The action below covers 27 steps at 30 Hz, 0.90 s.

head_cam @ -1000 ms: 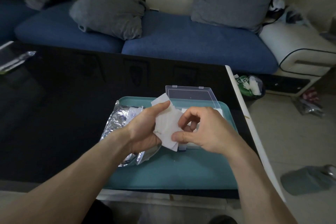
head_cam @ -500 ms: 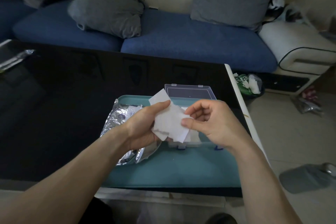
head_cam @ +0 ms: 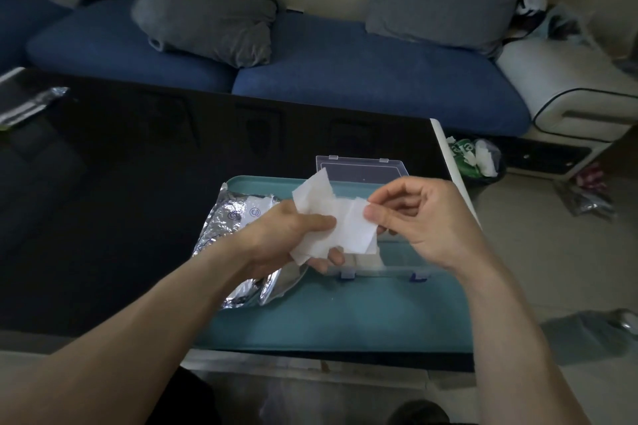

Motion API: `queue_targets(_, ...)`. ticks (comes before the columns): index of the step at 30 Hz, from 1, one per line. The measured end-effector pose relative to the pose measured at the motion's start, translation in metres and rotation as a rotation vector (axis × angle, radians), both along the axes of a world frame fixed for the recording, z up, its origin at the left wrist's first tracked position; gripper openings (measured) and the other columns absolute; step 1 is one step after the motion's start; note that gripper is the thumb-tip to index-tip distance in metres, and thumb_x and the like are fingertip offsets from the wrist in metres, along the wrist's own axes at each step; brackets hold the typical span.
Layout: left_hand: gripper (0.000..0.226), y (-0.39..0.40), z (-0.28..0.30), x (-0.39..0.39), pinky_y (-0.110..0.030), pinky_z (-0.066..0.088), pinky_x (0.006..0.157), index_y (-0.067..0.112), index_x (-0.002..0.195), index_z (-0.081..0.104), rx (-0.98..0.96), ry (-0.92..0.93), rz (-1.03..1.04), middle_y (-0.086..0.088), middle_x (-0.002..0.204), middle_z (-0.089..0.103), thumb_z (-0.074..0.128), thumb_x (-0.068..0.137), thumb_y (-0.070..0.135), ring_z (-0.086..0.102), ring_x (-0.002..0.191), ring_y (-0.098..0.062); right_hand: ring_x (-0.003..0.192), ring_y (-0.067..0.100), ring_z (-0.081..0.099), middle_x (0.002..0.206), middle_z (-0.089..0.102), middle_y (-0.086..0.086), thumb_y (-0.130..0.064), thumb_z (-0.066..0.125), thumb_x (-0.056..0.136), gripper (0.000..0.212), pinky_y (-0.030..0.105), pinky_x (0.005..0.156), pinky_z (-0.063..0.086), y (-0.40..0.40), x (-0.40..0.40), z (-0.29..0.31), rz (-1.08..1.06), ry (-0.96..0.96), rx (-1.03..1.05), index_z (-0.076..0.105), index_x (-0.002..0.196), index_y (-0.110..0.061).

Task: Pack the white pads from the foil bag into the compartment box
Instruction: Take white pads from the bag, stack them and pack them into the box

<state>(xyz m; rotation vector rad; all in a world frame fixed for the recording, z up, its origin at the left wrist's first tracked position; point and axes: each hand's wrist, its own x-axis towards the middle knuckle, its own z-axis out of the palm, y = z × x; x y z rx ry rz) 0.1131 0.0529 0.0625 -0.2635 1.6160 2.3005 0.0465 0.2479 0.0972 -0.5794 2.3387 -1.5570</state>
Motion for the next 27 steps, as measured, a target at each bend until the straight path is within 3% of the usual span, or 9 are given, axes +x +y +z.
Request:
queue_targets(4, 0.025, 0.002, 0.002, 0.002, -0.030, 0.051, 0.048, -0.004, 0.114, 0.056, -0.056, 0.078, -0.210, -0.031, 0.089, 0.066, 0.054, 0.093, 0.008, 0.065, 0.070, -0.035, 0.069, 0.010, 0.071, 0.079, 0.075, -0.006, -0.016, 0.091, 0.069, 0.024, 0.021, 0.065, 0.055, -0.008, 0.002, -0.007, 0.034, 0.085, 0.070, 0.075, 0.086, -0.022)
queue_targets(7, 0.036, 0.000, 0.001, 0.002, -0.031, 0.051, 0.049, -0.008, 0.122, 0.051, 0.020, 0.055, -0.284, -0.046, 0.100, 0.056, 0.051, 0.088, 0.003, 0.057, 0.082, -0.041, 0.069, 0.006, 0.066, 0.086, 0.073, -0.013, -0.023, 0.092, 0.069, 0.031, 0.023, 0.069, 0.053, -0.012, 0.003, -0.012, 0.080, 0.117, 0.172, 0.075, 0.095, -0.030)
queue_targets(9, 0.040, -0.001, 0.002, 0.002, -0.031, 0.051, 0.050, -0.007, 0.125, 0.050, 0.089, 0.032, -0.290, -0.039, 0.099, 0.059, 0.049, 0.088, 0.006, 0.059, 0.080, -0.040, 0.064, 0.003, 0.061, 0.081, 0.071, -0.018, -0.023, 0.090, 0.073, 0.025, 0.022, 0.068, 0.051, -0.011, 0.002, -0.012, 0.072, 0.132, 0.191, 0.076, 0.093, -0.031)
queue_targets(14, 0.055, -0.001, 0.007, 0.001, -0.036, 0.053, 0.053, -0.004, 0.131, 0.052, 0.238, -0.050, -0.200, -0.028, 0.098, 0.061, 0.043, 0.097, 0.038, 0.064, 0.071, -0.038, 0.070, 0.009, 0.067, 0.077, 0.073, -0.010, -0.018, 0.085, 0.078, 0.014, 0.029, 0.068, 0.054, -0.007, -0.001, -0.008, 0.033, 0.150, 0.099, 0.074, 0.082, -0.026)
queue_targets(19, 0.066, 0.003, 0.009, 0.000, -0.045, 0.059, 0.067, 0.000, 0.123, 0.058, 0.301, -0.093, -0.160, -0.027, 0.099, 0.062, 0.036, 0.097, 0.056, 0.065, 0.080, -0.041, 0.066, 0.020, 0.069, 0.076, 0.072, 0.006, -0.023, 0.080, 0.073, 0.021, 0.032, 0.063, 0.056, -0.002, 0.004, 0.001, 0.106, -0.097, -0.189, 0.070, 0.089, -0.013)
queue_targets(22, 0.077, 0.006, 0.005, -0.001, -0.047, 0.057, 0.076, 0.000, 0.128, 0.053, 0.356, -0.067, -0.227, -0.026, 0.103, 0.058, 0.028, 0.097, 0.066, 0.064, 0.083, -0.039, 0.064, 0.019, 0.068, 0.080, 0.074, 0.007, -0.021, 0.083, 0.074, 0.024, 0.030, 0.063, 0.056, -0.013, 0.010, -0.005, 0.079, -0.071, -0.131, 0.071, 0.093, -0.011)
queue_targets(24, 0.083, 0.008, 0.002, -0.002, -0.046, 0.056, 0.080, 0.002, 0.132, 0.055, 0.357, -0.061, -0.226, -0.025, 0.116, 0.058, 0.024, 0.096, 0.070, 0.066, 0.085, -0.037, 0.068, 0.012, 0.067, 0.084, 0.074, -0.001, -0.023, 0.086, 0.077, 0.024, 0.028, 0.065, 0.056, -0.020, 0.013, -0.010, 0.056, 0.025, 0.011, 0.072, 0.097, -0.019)
queue_targets(27, 0.082, 0.009, 0.000, -0.001, -0.043, 0.052, 0.080, 0.005, 0.117, 0.062, 0.279, -0.025, -0.155, -0.020, 0.114, 0.060, 0.019, 0.095, 0.071, 0.062, 0.093, -0.034, 0.075, 0.005, 0.065, 0.083, 0.067, -0.011, -0.039, 0.089, 0.070, 0.039, 0.018, 0.069, 0.052, -0.023, 0.017, -0.010, 0.099, 0.126, 0.225, 0.072, 0.104, -0.033)
